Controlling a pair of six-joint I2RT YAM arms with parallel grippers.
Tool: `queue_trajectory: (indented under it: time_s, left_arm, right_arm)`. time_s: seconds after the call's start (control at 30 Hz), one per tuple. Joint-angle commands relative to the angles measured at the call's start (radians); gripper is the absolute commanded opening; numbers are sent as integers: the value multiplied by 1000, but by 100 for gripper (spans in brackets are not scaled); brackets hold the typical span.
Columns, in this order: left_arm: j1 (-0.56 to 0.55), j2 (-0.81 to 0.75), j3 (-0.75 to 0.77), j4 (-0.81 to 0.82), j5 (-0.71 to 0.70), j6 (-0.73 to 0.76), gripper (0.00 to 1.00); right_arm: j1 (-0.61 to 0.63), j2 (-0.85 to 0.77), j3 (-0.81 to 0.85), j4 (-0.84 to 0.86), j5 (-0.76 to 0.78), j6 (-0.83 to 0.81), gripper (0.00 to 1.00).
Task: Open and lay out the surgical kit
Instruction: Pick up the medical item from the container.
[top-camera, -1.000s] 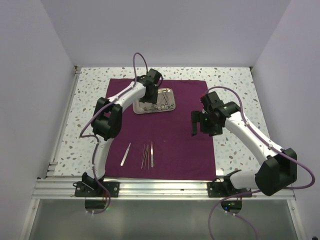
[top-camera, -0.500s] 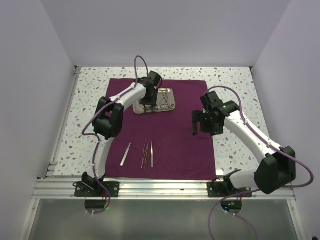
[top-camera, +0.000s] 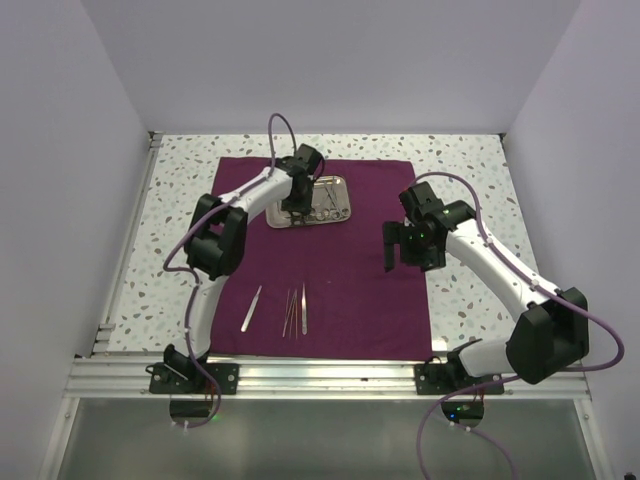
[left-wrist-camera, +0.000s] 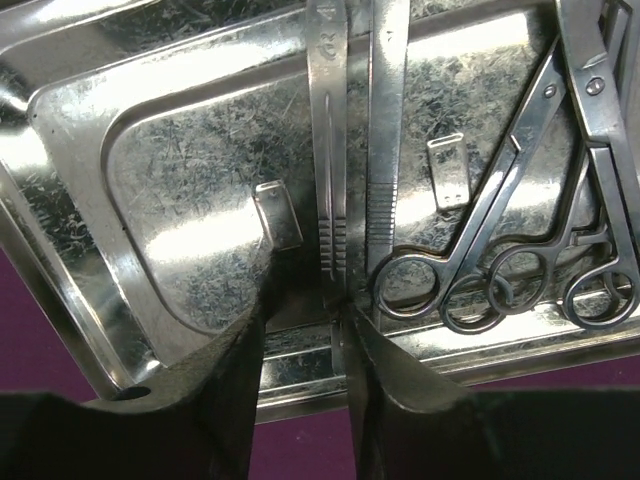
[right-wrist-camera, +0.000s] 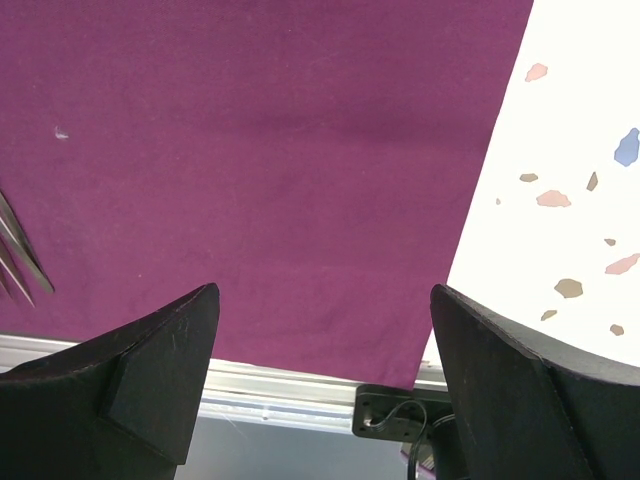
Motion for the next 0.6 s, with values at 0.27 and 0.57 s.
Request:
queue_trajectory:
  time_s: [0.27, 0.57]
  left_arm:
    - [-25, -87, -251, 33, -14, -91, 35]
    - [-28, -5, -198, 72, -10, -81, 34]
  right_arm:
    - [-17, -30, 22, -5, 10, -52, 90]
    - [-18, -47, 17, -15, 1, -72, 90]
